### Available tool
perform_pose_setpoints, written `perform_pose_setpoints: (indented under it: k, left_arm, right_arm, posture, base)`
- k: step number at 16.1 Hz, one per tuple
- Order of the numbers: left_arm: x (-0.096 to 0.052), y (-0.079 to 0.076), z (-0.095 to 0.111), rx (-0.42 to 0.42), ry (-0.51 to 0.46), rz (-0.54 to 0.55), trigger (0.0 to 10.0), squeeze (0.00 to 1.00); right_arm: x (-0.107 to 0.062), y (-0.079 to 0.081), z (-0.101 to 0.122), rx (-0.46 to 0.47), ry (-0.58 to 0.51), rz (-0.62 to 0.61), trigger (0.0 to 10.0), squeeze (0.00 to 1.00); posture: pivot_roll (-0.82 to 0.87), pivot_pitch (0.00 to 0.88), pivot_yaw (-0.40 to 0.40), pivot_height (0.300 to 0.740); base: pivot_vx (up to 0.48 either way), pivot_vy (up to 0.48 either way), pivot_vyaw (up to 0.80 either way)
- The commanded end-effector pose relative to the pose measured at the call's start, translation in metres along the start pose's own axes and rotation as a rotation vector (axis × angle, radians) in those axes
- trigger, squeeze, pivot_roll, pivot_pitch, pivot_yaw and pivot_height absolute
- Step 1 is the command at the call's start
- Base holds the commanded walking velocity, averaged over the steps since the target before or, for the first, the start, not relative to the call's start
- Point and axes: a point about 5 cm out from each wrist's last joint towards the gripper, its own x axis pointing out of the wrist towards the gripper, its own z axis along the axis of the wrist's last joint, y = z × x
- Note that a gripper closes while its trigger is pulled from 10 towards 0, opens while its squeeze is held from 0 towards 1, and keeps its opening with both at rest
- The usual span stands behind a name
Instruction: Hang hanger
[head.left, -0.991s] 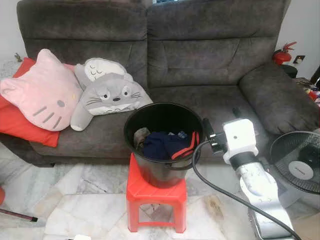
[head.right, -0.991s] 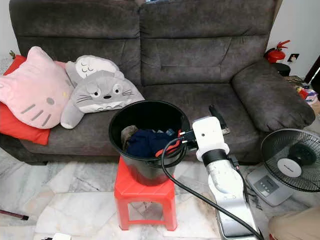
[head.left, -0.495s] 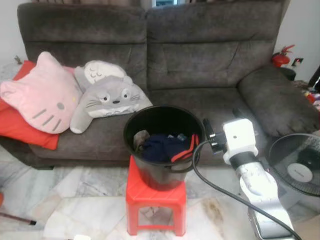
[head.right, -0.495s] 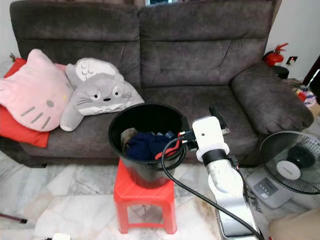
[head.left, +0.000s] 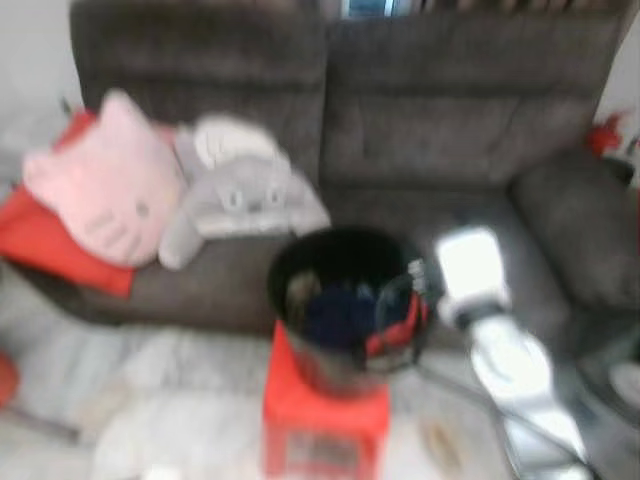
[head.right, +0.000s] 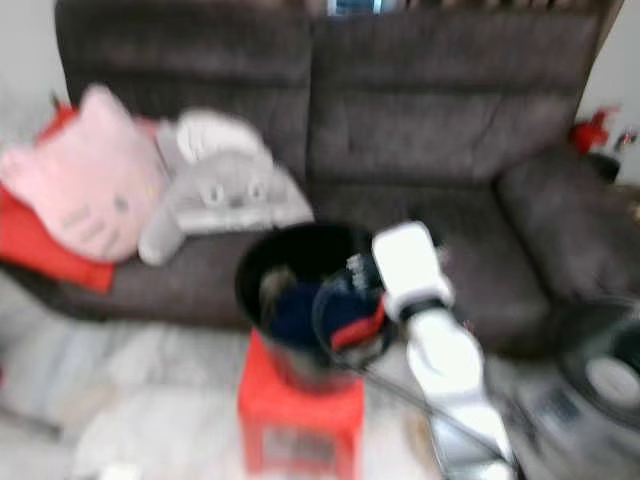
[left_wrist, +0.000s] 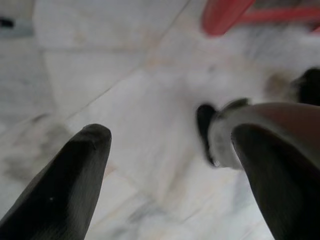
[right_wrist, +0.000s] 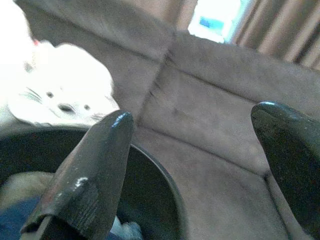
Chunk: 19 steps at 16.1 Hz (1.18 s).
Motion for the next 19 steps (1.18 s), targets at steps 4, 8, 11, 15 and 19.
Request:
perform_pose_setpoints:
  k: [4,8,11,15,19]
  left_arm:
    - [-0.002,0.009,-0.004,-0.005,0.013,0.022,10.0,0.00]
    - [-0.002,0.009,-0.003,-0.003,0.007,0.027,10.0,0.00]
    - [-0.002,0.009,-0.003,0.002,0.009,0.024,10.0,0.00]
    - [-0.002,0.009,-0.004,0.005,0.015,0.019,10.0,0.00]
    - [-0.002,0.009,-0.004,0.001,0.016,0.017,10.0,0.00]
  right_arm:
    - [0.001,0.004,0.006,0.019,-0.019,0.016,10.0,0.00]
    - [0.000,0.009,0.001,0.006,0.016,0.063,10.0,0.00]
    - [0.000,0.015,-0.004,0.009,0.066,0.128,10.0,0.00]
    - [-0.006,0.034,-0.013,0.061,0.255,0.373,10.0,0.00]
    - [-0.020,0.031,-0.018,-0.056,0.382,0.628,10.0,0.00]
  posture:
    - [-0.01,0.000,0.007,0.732]
    - [-0.01,0.000,0.009,0.732]
    - [-0.01,0.000,0.010,0.732]
    - [-0.02,0.000,0.013,0.732]
    - [-0.03,0.000,0.013,0.732]
  base:
    - [0.266,0.000,0.00]
    - [0.067,0.000,0.00]
    - [0.000,0.000,0.00]
    - [0.000,0.000,0.00]
    - [0.000,0.000,0.00]
